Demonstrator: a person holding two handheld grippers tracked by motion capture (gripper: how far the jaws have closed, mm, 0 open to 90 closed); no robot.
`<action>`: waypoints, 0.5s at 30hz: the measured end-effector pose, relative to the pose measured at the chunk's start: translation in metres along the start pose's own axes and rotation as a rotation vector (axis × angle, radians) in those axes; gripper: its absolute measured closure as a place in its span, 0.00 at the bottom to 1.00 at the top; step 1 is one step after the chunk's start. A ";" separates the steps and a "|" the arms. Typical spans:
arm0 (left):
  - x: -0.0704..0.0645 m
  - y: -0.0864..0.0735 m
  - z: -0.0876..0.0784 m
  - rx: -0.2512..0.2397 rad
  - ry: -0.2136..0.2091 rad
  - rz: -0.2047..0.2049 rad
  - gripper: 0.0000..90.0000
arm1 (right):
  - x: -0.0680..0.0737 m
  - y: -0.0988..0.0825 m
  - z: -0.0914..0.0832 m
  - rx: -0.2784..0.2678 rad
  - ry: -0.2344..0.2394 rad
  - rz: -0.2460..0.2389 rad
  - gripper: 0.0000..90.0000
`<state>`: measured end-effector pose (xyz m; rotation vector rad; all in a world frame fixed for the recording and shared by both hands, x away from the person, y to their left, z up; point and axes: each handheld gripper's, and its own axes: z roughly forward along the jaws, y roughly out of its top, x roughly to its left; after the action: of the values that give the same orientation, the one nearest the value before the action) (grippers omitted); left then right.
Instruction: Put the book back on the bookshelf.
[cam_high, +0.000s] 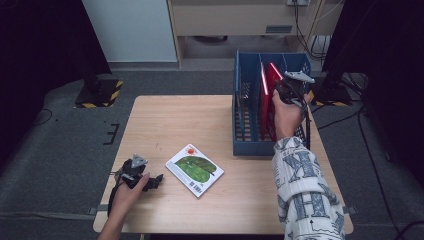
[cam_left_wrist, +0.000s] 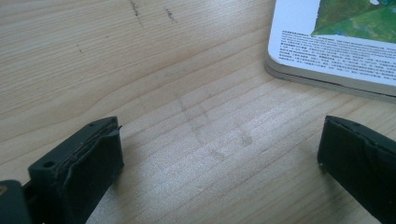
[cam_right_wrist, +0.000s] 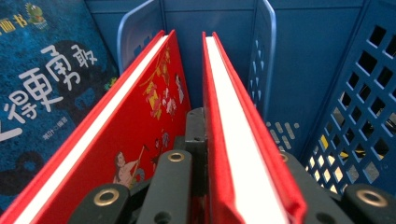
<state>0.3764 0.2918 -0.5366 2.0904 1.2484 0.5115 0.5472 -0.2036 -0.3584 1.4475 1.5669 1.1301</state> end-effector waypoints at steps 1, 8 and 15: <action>0.000 0.000 0.000 0.000 0.000 0.000 0.00 | 0.000 -0.001 0.001 -0.002 0.000 0.000 0.88; 0.000 0.000 0.000 0.000 -0.001 0.001 0.00 | -0.001 -0.002 0.001 -0.006 -0.001 0.002 0.88; -0.001 0.000 0.000 0.001 -0.002 0.003 0.00 | -0.002 -0.004 -0.003 0.014 0.000 0.003 0.88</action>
<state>0.3764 0.2910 -0.5365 2.0933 1.2455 0.5099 0.5431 -0.2062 -0.3606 1.4593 1.5762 1.1235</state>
